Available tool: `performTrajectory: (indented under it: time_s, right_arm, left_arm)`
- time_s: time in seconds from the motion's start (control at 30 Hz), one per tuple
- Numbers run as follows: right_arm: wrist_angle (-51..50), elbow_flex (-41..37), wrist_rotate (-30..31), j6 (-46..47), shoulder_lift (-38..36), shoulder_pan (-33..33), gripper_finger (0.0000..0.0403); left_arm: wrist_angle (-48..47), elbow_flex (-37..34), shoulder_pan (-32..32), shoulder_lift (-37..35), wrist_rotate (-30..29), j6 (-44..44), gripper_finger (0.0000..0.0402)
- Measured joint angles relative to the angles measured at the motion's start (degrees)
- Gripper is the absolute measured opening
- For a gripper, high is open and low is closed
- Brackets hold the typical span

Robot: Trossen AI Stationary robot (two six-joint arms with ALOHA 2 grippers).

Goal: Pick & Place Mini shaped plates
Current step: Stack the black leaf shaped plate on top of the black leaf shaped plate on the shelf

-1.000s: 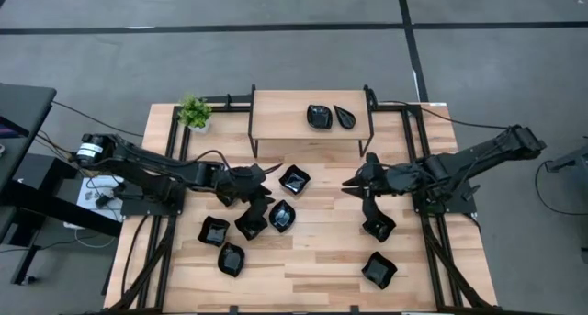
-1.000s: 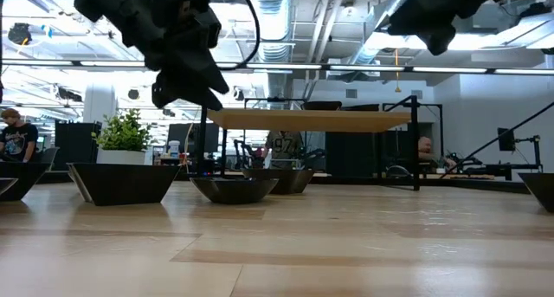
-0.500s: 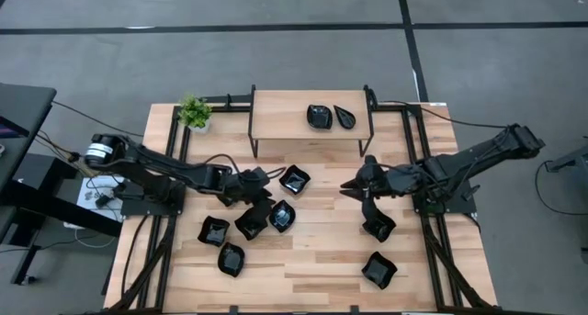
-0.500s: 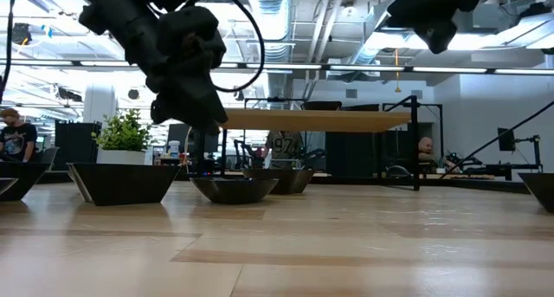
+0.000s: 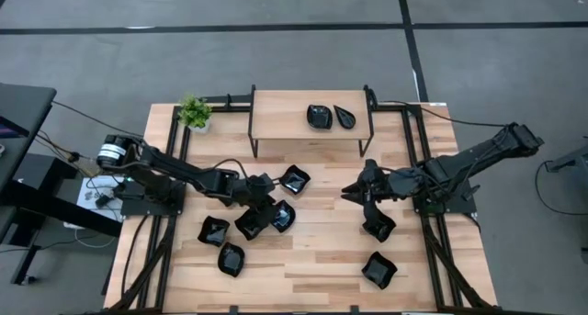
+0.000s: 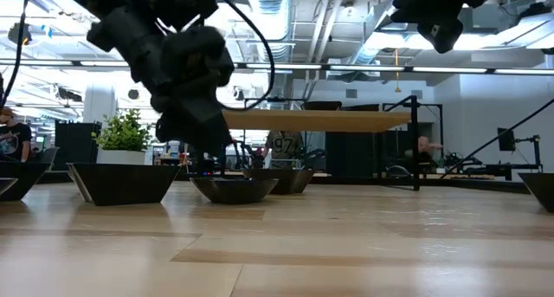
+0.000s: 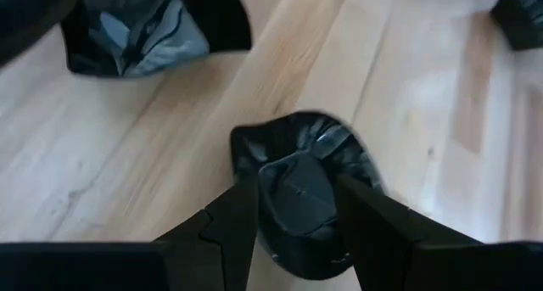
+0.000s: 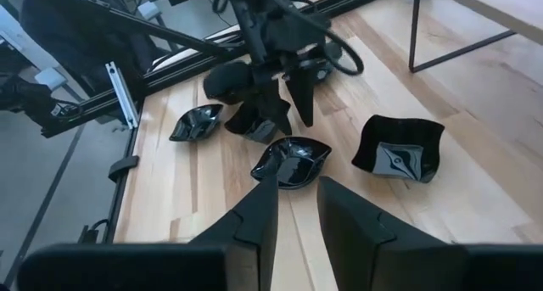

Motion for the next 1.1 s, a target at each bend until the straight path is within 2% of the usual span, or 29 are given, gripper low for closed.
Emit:
performTrajectory:
  time_s: [0.27,0.6,0.73,1.1]
  right_arm:
    - [0.0,0.0,0.0,0.1,0.0,0.0,0.0081]
    - [0.0,0.0,0.0,0.0,0.0,0.0,0.0081]
    - [0.0,0.0,0.0,0.0,0.0,0.0,0.0081]
    - [0.0,0.0,0.0,0.1,0.0,0.0,0.0081]
  left_arm:
    - [0.4,0.0,0.0,3.9,0.0,-1.9,0.0159]
    - [0.8,0.0,0.1,4.6,0.7,-1.9,0.0159]
    - [0.9,0.0,0.1,5.8,2.9,-4.2,0.0159]
    - [1.1,0.0,0.1,5.9,2.6,-4.6,0.0159]
